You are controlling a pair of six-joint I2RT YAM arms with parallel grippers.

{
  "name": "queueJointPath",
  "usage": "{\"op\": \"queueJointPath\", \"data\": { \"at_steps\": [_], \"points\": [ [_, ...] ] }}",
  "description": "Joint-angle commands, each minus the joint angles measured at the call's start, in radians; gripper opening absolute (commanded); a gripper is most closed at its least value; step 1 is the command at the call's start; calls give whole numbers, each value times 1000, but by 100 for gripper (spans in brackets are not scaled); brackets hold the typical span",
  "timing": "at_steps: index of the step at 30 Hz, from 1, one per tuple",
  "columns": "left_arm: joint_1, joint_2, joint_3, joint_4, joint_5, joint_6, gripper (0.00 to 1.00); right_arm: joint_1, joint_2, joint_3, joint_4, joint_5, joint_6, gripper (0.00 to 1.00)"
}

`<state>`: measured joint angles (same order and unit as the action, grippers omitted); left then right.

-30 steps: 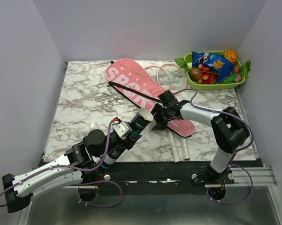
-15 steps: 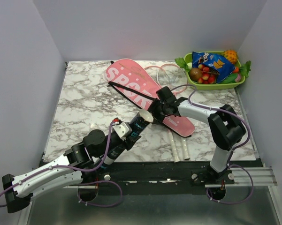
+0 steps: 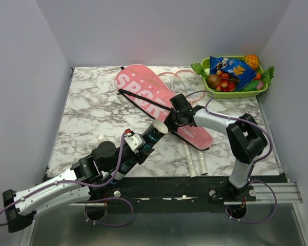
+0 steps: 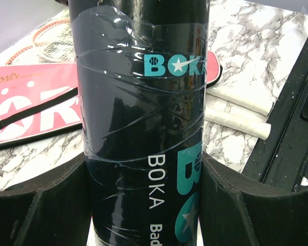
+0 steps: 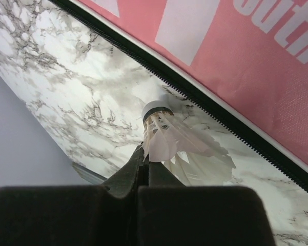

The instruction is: Pack up the badminton gear

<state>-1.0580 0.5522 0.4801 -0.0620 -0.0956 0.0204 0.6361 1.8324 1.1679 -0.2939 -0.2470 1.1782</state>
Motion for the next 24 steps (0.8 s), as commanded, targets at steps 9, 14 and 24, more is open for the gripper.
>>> {"op": "queueJointPath", "data": {
  "at_steps": [9,14,24],
  "points": [
    [-2,77,15,-15,7,18,0,-50,-320,35,-129,-21,-306,1],
    [-2,110,3,40,8,33,0,-113,-482,81,-275,-43,-486,0],
    [-2,210,18,57,66,50,0,-131,-548,392,-675,-84,-828,1]
  ]
}}
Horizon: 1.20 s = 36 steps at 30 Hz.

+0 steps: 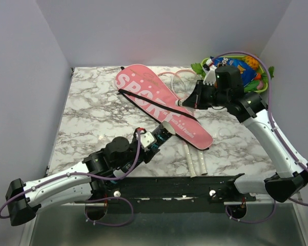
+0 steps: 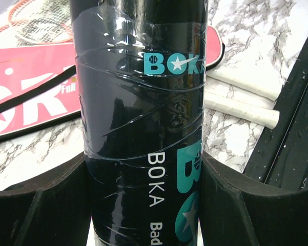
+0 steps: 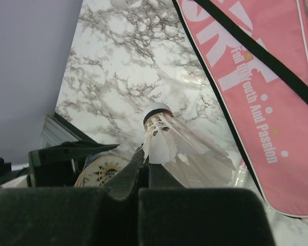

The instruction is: Pack up the badminton gear

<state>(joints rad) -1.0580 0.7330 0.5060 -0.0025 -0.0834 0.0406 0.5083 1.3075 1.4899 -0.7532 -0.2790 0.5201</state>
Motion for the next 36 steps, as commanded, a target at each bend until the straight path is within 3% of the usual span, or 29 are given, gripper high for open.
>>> {"op": "queueJointPath", "data": {
  "at_steps": [1,10,19,36],
  "points": [
    [-2,37,-6,24,59,30,0,-4,-27,95,-251,-74,-184,0],
    [-2,75,8,44,54,35,0,-4,-11,195,-471,-244,-285,1],
    [-2,86,23,48,54,-18,0,-2,-14,84,-361,-351,-230,1],
    [-10,59,23,47,76,-25,0,33,117,55,-281,-471,-219,1]
  ]
}}
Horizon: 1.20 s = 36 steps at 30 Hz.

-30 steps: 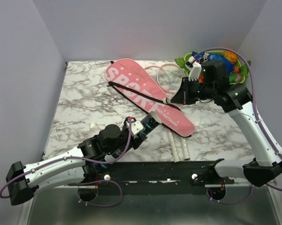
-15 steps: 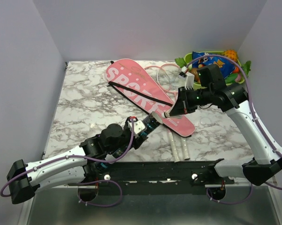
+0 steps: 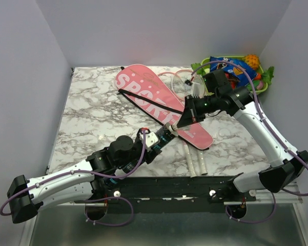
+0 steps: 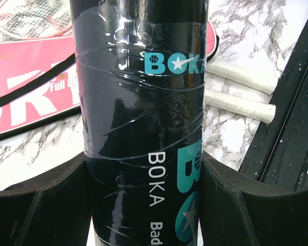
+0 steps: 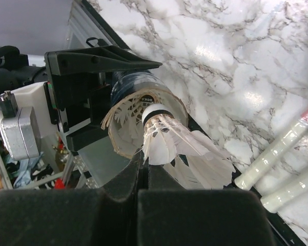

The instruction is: Pack up the badminton gear

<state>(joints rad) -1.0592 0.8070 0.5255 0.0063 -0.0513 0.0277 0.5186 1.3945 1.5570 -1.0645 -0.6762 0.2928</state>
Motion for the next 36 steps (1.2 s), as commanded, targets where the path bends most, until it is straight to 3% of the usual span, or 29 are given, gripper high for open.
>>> {"op": "queueJointPath", "data": {
  "at_steps": [1,12,23,25,26,29,36],
  "points": [
    [-8,-14,2,38,44,-12,0,27,38,-9,25,-92,5,1],
    [-12,-11,-5,60,38,-14,0,95,136,-35,41,-186,-8,1],
    [-13,9,13,101,24,-18,0,173,146,-225,340,-279,132,1],
    [-13,12,22,104,21,-21,0,173,150,-230,327,-267,128,9],
    [-13,14,24,104,21,-23,0,173,147,-226,316,-254,121,25],
    [-13,9,24,104,19,-25,0,173,130,-213,273,-194,98,40],
    [-15,-22,-12,89,15,-71,0,161,67,-178,225,-100,121,44]
  ]
}}
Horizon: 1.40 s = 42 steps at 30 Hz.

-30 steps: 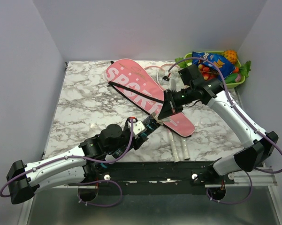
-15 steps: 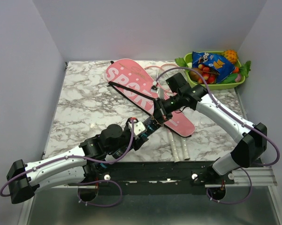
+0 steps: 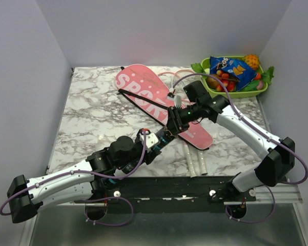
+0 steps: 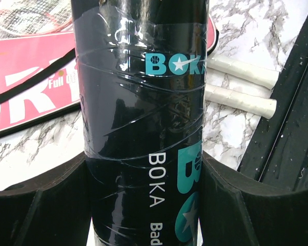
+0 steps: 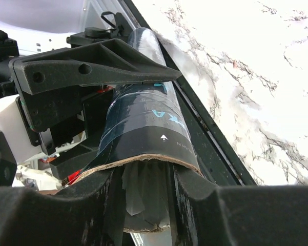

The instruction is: Pack up the badminton gear

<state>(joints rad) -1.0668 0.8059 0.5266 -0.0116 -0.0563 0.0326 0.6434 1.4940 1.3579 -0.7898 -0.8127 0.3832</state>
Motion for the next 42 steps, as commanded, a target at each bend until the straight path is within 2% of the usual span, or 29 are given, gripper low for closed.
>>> {"op": "queueJointPath", "data": {
  "at_steps": [1,8,15,21,26,30,31,42],
  "points": [
    [-7,-25,-20,107,16,-77,0,30,-40,32,-67,55,31,44],
    [-7,-43,-46,81,12,-69,0,-37,-95,151,-216,165,6,45],
    [-7,-56,-73,88,23,-60,0,-91,-152,208,-266,225,19,49],
    [-7,-54,-74,102,30,-53,0,-91,-158,185,-258,216,36,49],
    [-7,-68,-71,102,26,-40,0,-91,-149,164,-244,192,37,38],
    [-7,-67,-70,105,24,-40,0,-91,-141,133,-212,133,49,20],
    [-7,-66,-68,108,26,-40,0,-91,-140,123,-189,115,60,18],
    [-7,-51,-56,124,19,-39,0,-7,-61,53,-60,23,114,13]
  ]
}}
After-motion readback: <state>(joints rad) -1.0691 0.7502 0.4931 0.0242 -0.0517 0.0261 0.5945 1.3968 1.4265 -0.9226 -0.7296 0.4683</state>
